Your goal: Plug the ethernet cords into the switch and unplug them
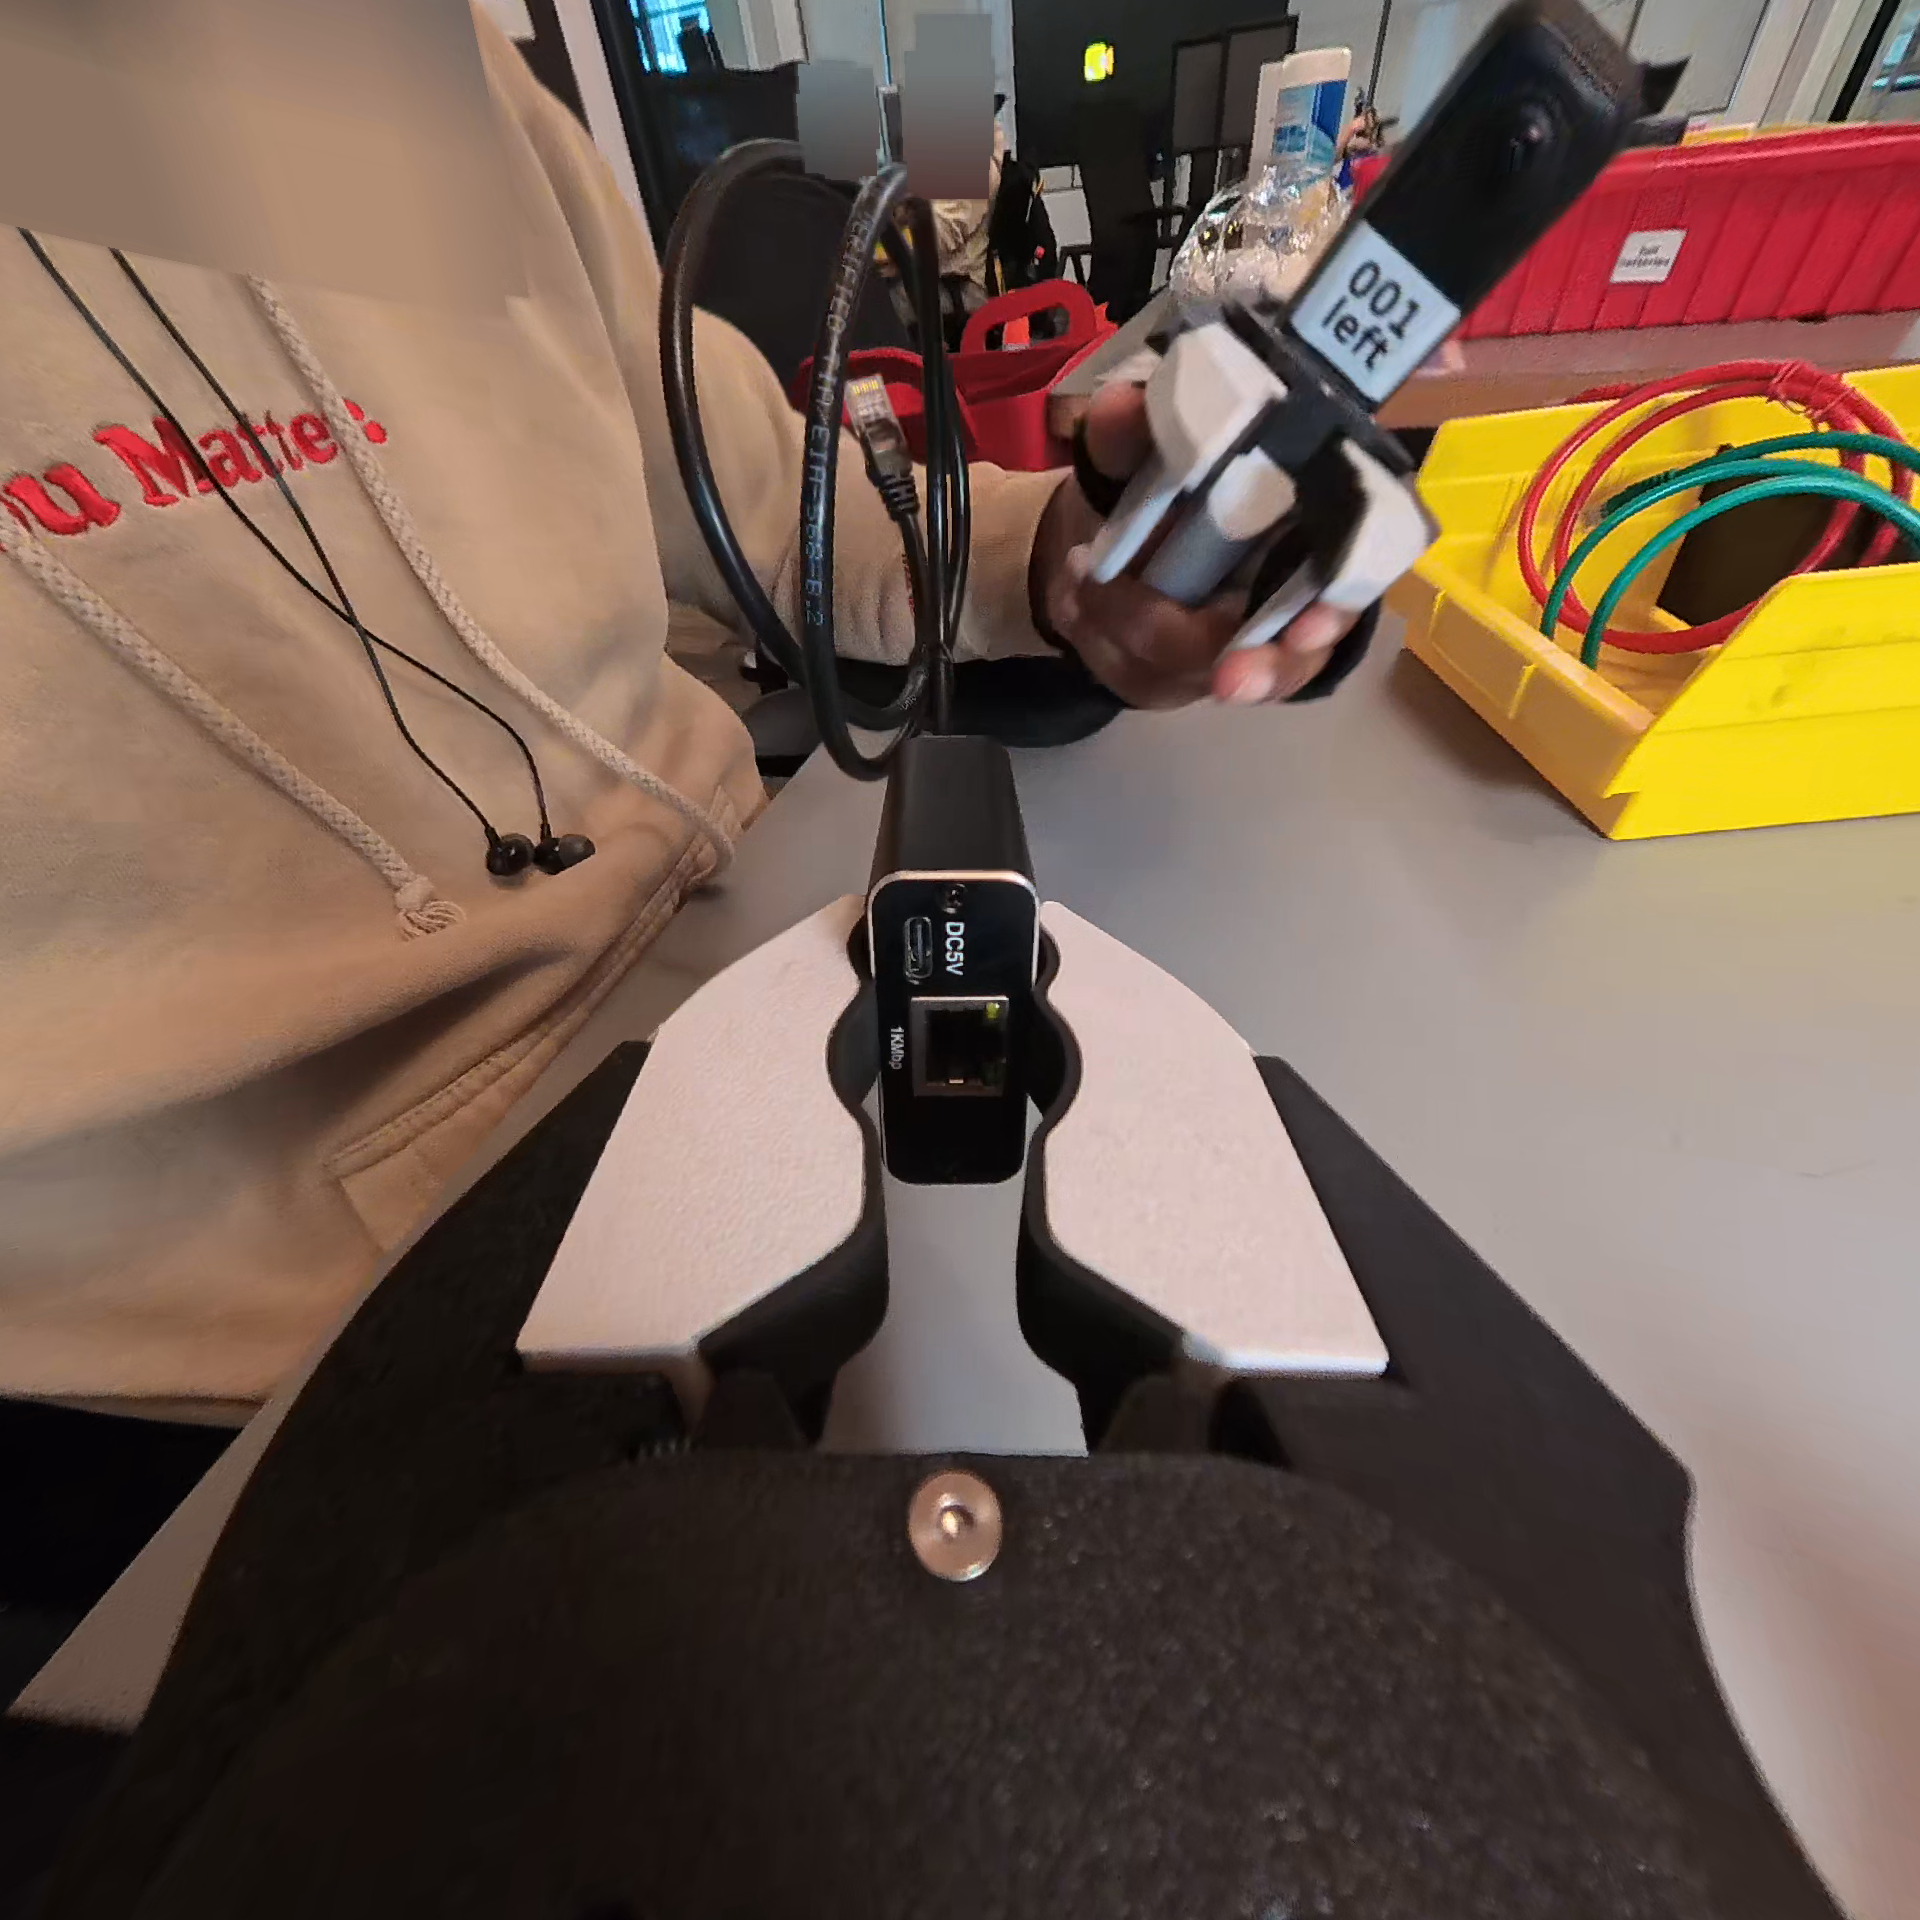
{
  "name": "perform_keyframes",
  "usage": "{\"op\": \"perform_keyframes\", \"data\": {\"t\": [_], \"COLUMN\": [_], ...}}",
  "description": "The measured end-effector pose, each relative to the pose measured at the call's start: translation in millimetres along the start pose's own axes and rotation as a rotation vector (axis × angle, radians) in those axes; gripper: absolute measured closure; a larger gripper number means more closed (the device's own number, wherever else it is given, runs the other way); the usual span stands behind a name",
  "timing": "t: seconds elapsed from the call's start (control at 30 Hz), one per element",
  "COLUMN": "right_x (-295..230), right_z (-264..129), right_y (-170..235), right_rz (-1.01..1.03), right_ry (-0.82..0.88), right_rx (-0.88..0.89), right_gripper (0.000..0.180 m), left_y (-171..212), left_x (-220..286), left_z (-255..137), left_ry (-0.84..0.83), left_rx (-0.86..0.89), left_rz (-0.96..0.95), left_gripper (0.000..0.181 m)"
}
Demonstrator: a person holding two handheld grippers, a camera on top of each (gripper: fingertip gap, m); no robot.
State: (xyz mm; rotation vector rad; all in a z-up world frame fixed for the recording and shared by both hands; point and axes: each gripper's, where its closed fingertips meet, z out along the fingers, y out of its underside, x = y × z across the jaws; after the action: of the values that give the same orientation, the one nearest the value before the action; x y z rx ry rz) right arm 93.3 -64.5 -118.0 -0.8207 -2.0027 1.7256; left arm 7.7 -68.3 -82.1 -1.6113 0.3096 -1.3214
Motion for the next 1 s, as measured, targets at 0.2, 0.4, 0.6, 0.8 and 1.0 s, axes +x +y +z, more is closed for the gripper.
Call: {"op": "perform_keyframes", "data": {"t": [0.2, 0.4, 0.6, 0.8, 1.0], "right_x": [7.9, 16.8, 25.8, 24.7, 27.2], "right_z": [-5.9, -12.8, -14.8, -13.6, -15.2], "right_y": [-6.1, -7.2, 1.5, 1.5, 3.8], "right_rz": [-0.008, 0.001, 0.013, 0.008, 0.021], "right_ry": [0.052, 0.101, 0.157, 0.161, 0.169], "right_rx": [0.044, 0.067, 0.024, 0.021, 0.021], "right_gripper": [0.155, 0.155, 0.155, 0.156, 0.155], "left_y": [-59.3, -98.6, -132.3, -132.3, -128.9], "left_x": [-29.3, -56.3, -56.2, -110.4, -150.5], "left_z": [-62.5, -135.9, -197.5, -245.9, -246.4], "left_ry": [-0.356, -0.723, -0.901, -1.195, -1.294], "left_rx": [0.195, 0.263, 0.309, 0.078, -0.281], "left_rz": [0.254, 0.410, 0.428, 0.408, 0.419], "left_gripper": [0.152, 0.149, 0.148, 0.148, 0.147]}}
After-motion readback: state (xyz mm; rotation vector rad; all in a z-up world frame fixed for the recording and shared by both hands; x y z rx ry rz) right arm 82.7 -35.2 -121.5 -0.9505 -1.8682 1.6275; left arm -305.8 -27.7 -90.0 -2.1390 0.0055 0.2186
